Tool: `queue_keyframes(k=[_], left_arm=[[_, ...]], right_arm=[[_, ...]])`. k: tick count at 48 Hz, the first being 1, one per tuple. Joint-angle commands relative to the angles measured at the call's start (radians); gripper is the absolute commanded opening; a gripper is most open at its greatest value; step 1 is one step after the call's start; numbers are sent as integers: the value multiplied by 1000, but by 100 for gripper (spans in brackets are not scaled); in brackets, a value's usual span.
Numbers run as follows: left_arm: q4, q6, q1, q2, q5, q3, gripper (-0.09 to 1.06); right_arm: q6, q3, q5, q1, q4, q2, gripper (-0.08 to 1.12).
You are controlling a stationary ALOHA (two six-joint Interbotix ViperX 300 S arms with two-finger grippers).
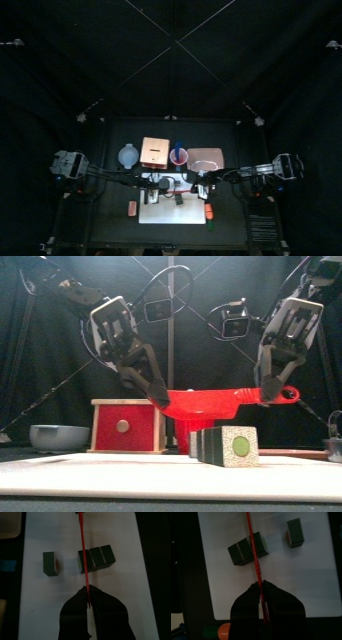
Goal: Place sushi on board then cut the sushi with the knife then place the pieces on the plate
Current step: Cut the sushi into 4 pieces
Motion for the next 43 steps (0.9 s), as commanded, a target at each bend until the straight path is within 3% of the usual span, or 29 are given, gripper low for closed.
queue_keyframes(k=[1, 7, 43], left_arm=[[-25, 0, -20, -9, -5, -41, 34], [-43, 2, -28, 15, -5, -58, 34], [-43, 0, -31, 61, -5, -71, 34]], right_arm=[[3, -17, -2, 14, 25, -28, 29], [3, -11, -2, 17, 32, -28, 29], [2, 8, -3, -2, 0, -18, 29]])
